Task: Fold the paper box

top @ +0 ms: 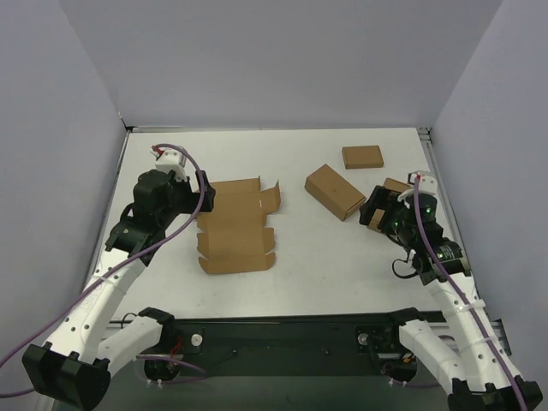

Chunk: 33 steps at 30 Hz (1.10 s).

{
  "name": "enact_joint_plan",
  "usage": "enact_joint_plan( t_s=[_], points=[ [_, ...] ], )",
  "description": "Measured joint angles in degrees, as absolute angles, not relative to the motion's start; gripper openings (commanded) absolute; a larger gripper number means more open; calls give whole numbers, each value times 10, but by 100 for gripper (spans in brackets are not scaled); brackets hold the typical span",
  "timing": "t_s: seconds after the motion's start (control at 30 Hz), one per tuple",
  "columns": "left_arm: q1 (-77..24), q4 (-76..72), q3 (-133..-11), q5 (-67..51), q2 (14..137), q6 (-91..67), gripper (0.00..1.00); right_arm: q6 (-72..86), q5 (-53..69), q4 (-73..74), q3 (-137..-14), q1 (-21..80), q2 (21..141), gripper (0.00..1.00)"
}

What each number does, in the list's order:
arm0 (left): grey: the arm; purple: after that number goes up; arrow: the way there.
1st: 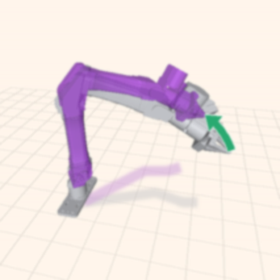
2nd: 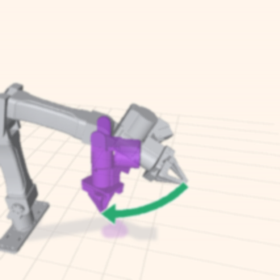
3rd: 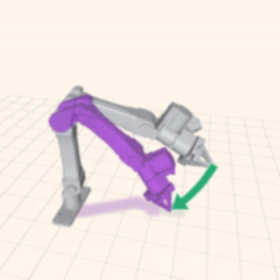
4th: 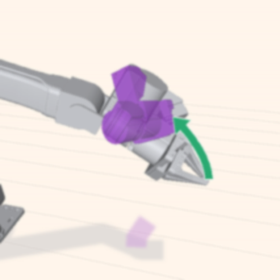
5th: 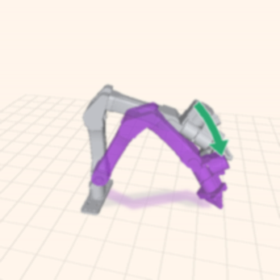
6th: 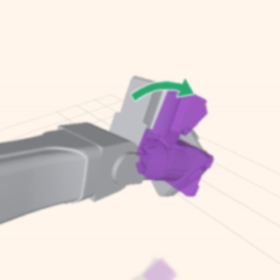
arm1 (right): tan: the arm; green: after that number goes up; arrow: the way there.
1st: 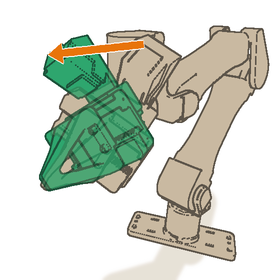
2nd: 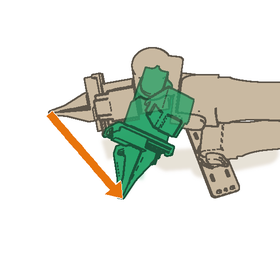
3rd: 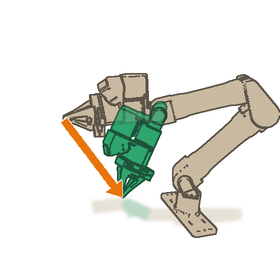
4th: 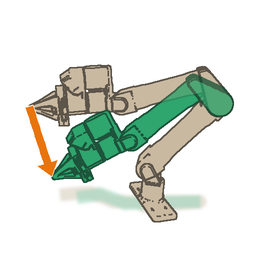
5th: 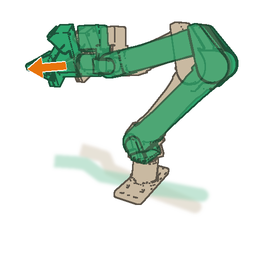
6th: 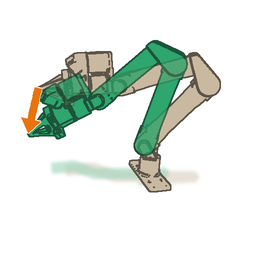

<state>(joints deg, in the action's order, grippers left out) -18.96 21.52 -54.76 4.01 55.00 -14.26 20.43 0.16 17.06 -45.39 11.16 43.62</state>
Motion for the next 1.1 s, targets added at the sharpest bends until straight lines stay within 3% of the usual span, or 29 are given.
enact_joint_plan(
  t_s=[0.3,0.53,0.83,1.1],
  points=[
    [-184,211,-540,41,547,-137,97,217,-90,182,-542,298,561,94],
    [-105,199,-527,-44,560,-163,97,244,-96,183,-641,402,742,85],
    [-80,201,-515,-65,585,-167,97,260,-57,182,-824,422,1003,82],
    [-80,204,-515,-67,599,-161,97,259,-46,186,-931,382,1155,80]
  ],
)
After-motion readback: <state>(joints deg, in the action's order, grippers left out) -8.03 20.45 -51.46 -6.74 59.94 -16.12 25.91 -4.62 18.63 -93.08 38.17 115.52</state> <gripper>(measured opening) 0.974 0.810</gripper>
